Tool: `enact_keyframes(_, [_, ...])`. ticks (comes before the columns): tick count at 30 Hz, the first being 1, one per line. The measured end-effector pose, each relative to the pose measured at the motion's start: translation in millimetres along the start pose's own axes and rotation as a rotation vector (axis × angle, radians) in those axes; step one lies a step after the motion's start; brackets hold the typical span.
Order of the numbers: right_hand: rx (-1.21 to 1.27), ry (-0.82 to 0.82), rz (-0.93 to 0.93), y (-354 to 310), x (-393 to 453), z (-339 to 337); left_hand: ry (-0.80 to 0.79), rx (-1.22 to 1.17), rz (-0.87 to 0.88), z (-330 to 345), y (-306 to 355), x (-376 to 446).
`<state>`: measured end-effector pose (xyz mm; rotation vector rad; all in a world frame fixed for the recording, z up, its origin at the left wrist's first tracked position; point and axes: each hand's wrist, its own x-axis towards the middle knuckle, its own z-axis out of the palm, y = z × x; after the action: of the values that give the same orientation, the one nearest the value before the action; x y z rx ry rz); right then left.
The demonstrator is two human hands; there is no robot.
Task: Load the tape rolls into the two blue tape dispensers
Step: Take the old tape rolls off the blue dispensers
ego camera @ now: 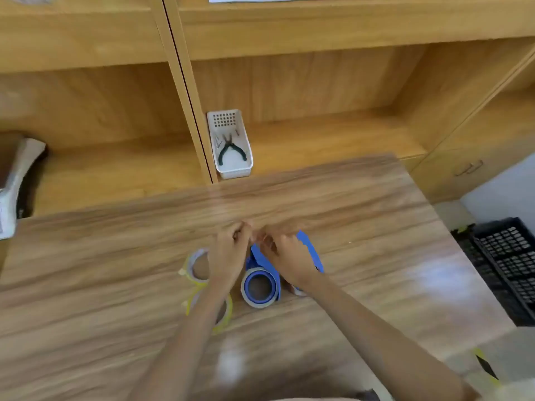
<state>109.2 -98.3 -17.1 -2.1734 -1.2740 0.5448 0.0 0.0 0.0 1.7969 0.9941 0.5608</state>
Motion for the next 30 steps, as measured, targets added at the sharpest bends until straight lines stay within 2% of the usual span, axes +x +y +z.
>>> enact_keyframes(4, [-0.122, -0.161, -0.002, 27, -26, 36, -0.185, 0.225, -0.175, 19, -44, -21])
enact_keyframes(7, [-0.189, -0.142, -0.001, 41, -35, 47, -0.218, 0.243, -0.177, 26, -73, -33])
enact_keyframes(10, [-0.198, -0.12, 0.02, 46, -38, 50, -0.312, 0.508, -0.116, 29, -92, -40])
enact_keyframes(12, [-0.205, -0.113, 0.027, 46, -38, 49, -0.295, 0.598, -0.107, 30, -89, -44])
enact_keyframes(24, [-0.264, -0.065, -0.001, 64, -31, 37, -0.242, 0.503, -0.12, 24, -90, -36])
enact_keyframes(30, [-0.285, -0.047, -0.083, 58, -35, 43, -0.184, 0.418, -0.12, 25, -89, -36])
